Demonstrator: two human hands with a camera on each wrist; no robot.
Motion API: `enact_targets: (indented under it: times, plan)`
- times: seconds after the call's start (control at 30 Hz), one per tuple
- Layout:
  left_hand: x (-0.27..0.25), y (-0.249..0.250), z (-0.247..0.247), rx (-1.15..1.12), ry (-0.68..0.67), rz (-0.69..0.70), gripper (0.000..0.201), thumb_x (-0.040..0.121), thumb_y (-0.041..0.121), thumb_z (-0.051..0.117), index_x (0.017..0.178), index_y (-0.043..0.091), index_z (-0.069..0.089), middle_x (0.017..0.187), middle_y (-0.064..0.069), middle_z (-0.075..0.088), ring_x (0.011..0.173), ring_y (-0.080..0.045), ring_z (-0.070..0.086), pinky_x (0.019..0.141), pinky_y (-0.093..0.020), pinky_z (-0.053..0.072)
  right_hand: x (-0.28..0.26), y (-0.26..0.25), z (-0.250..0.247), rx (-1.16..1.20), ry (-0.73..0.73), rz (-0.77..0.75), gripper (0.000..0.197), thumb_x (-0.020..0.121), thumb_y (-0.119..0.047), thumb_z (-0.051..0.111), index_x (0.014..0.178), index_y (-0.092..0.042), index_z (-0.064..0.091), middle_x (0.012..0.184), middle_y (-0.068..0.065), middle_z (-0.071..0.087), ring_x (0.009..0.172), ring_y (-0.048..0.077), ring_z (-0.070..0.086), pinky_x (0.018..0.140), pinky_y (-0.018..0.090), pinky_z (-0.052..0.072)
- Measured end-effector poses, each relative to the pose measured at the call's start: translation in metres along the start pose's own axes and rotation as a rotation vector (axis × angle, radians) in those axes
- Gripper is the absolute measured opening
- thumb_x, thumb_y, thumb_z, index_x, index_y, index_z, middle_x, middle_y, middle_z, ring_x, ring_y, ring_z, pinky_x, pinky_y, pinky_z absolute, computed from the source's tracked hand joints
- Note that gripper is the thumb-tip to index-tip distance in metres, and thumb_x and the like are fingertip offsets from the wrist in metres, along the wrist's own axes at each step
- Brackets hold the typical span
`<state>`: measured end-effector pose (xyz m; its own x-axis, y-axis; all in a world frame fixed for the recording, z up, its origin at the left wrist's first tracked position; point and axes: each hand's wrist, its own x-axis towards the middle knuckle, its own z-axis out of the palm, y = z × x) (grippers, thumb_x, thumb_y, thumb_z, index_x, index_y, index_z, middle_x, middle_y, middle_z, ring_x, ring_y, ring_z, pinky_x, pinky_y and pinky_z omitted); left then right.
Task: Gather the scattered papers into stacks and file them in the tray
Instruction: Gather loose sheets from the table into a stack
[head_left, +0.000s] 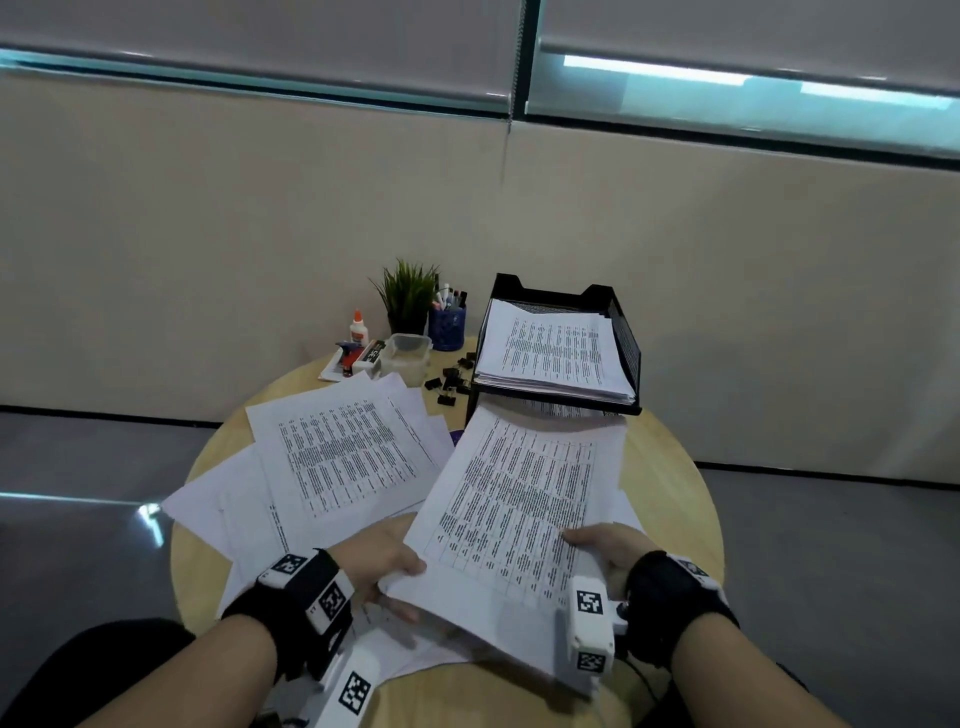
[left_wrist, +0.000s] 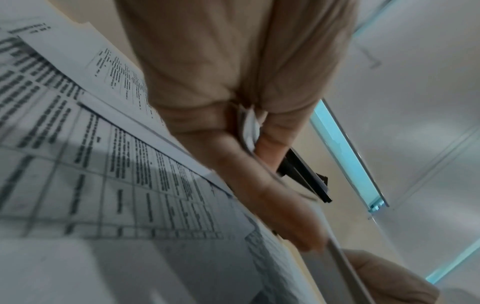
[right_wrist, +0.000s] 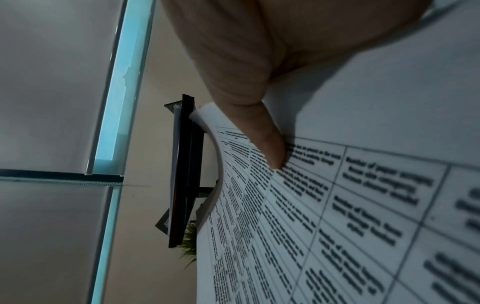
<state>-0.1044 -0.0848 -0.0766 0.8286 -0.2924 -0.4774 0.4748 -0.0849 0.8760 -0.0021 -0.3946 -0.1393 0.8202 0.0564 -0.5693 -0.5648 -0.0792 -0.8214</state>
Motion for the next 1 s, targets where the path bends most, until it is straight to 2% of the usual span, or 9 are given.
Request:
enact_targets:
  times: [0.07,0.13,0.17,0.33,0.4,0.5,0.63,0.77,1.0]
  plan:
    - [0.01,0.004,-0.007,-0.027,0.072,-0.003,0.058,0.085,-0.011,0.049,0.13,0.025,0.05,0.125,-0.006,0.062,0.106,-0.037,0.062,0.05,-0.039,0.058,-0.027,-0.025,0.004,0.094,-0.031,-0.002,0.107,0.047,-0.013,0.095,0.133,0.011,0.035,0.142,0.015,0.044,0.125,0.027,0.04,0.11,0.058,0.025]
    - [0.022,0.01,-0.01,-0.067,0.088,0.016,0.058,0.083,-0.01,0.05,0.131,0.021,0.051,0.124,-0.008,0.063,0.105,-0.038,0.063,0.063,-0.052,0.058,-0.059,-0.052,0.014,0.158,-0.072,0.036,0.055,0.084,0.005,0.066,0.131,0.011,0.038,0.131,0.022,0.052,0.117,0.035,0.053,0.102,0.056,0.04]
    - [0.027,0.015,-0.008,-0.089,0.088,0.03,0.057,0.082,-0.011,0.05,0.13,0.019,0.051,0.123,-0.009,0.063,0.103,-0.037,0.065,0.07,-0.056,0.056,-0.06,-0.059,0.012,0.222,-0.128,0.033,0.049,0.088,0.008,0.056,0.134,0.007,0.038,0.131,0.025,0.052,0.112,0.042,0.058,0.094,0.056,0.047]
    - [0.056,0.044,0.005,-0.198,0.149,0.079,0.053,0.088,-0.015,0.044,0.131,0.014,0.048,0.122,-0.008,0.061,0.091,-0.029,0.064,0.043,-0.029,0.055,-0.075,-0.072,0.002,0.123,-0.241,-0.004,0.024,0.079,0.013,0.051,0.098,-0.002,0.051,0.101,0.019,0.064,0.076,0.039,0.065,0.064,0.041,0.057]
    - [0.071,0.054,0.008,-0.215,0.171,0.084,0.052,0.09,-0.011,0.046,0.13,0.02,0.048,0.124,-0.004,0.059,0.098,-0.028,0.061,0.041,-0.029,0.054,-0.078,-0.076,-0.003,0.075,-0.26,0.012,0.03,0.086,0.015,0.039,0.105,-0.002,0.054,0.097,0.021,0.065,0.075,0.041,0.069,0.057,0.045,0.059]
    - [0.097,0.066,0.01,-0.224,0.157,0.109,0.047,0.092,-0.009,0.047,0.128,0.022,0.046,0.123,-0.003,0.056,0.1,-0.025,0.059,0.04,-0.027,0.053,-0.064,-0.079,-0.012,0.098,-0.186,0.014,0.035,0.091,0.017,0.035,0.114,-0.003,0.052,0.095,0.03,0.065,0.056,0.033,0.069,0.043,0.03,0.056]
    - [0.123,0.081,0.01,-0.234,0.105,0.156,0.04,0.09,-0.006,0.053,0.125,0.014,0.05,0.124,-0.011,0.059,0.099,-0.028,0.062,0.052,-0.028,0.058,-0.033,-0.085,-0.018,0.258,-0.034,-0.075,0.026,0.091,0.02,0.035,0.099,0.004,0.054,0.067,0.023,0.069,0.054,0.027,0.069,0.048,0.026,0.058]
    - [0.146,0.093,0.011,-0.291,0.131,0.23,0.039,0.089,-0.018,0.044,0.118,0.007,0.051,0.114,-0.009,0.062,0.097,-0.021,0.062,0.064,-0.022,0.058,-0.007,-0.096,-0.022,0.391,0.029,-0.142,0.019,0.093,0.017,0.039,0.092,0.008,0.055,0.064,0.02,0.069,0.054,0.022,0.069,0.052,0.024,0.058]
    - [0.186,0.102,0.008,-0.09,0.541,0.367,0.023,0.085,-0.007,0.059,0.083,0.016,0.058,0.094,-0.005,0.063,0.073,-0.015,0.064,0.062,-0.023,0.059,0.035,-0.109,-0.015,0.496,0.081,-0.257,0.019,0.093,0.015,0.04,0.091,0.006,0.057,0.069,0.017,0.068,0.054,0.019,0.068,0.054,0.02,0.058]
